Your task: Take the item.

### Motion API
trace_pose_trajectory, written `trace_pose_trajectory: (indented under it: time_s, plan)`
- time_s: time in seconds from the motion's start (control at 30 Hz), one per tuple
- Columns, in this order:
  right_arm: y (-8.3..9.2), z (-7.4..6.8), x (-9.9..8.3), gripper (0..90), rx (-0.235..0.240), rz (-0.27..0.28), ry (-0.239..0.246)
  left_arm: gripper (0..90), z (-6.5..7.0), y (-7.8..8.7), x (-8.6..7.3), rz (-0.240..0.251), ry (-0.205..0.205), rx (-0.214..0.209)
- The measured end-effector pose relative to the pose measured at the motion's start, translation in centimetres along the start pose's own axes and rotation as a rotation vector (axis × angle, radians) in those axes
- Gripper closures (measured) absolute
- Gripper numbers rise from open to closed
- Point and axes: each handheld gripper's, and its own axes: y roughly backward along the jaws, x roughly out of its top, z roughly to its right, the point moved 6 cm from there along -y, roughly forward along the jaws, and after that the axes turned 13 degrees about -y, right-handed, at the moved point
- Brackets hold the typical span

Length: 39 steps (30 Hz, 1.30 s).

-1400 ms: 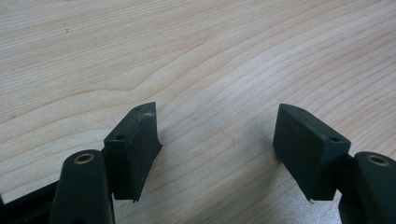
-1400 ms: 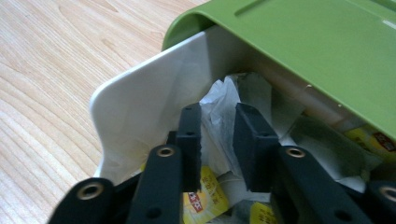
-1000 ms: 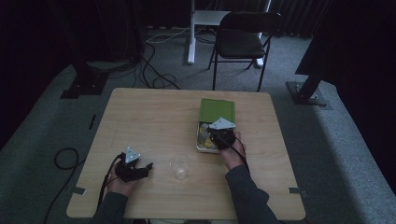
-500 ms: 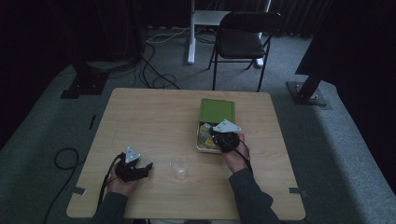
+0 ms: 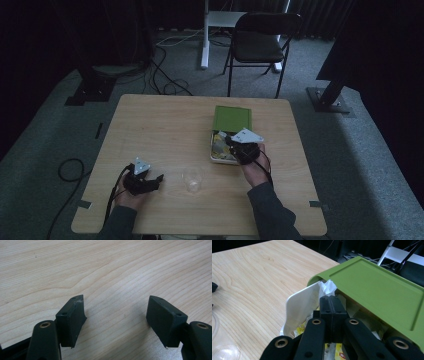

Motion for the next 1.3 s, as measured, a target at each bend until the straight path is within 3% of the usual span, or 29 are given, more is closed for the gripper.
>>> trace_pose_trajectory:
  time_s: [1.3]
  plan:
    - [2.4, -1.7, 0.6, 90.0, 0.042, 0.035, 0.045, 32.1, 0.0, 0.0, 0.0, 0.001, 0.002, 0.000]
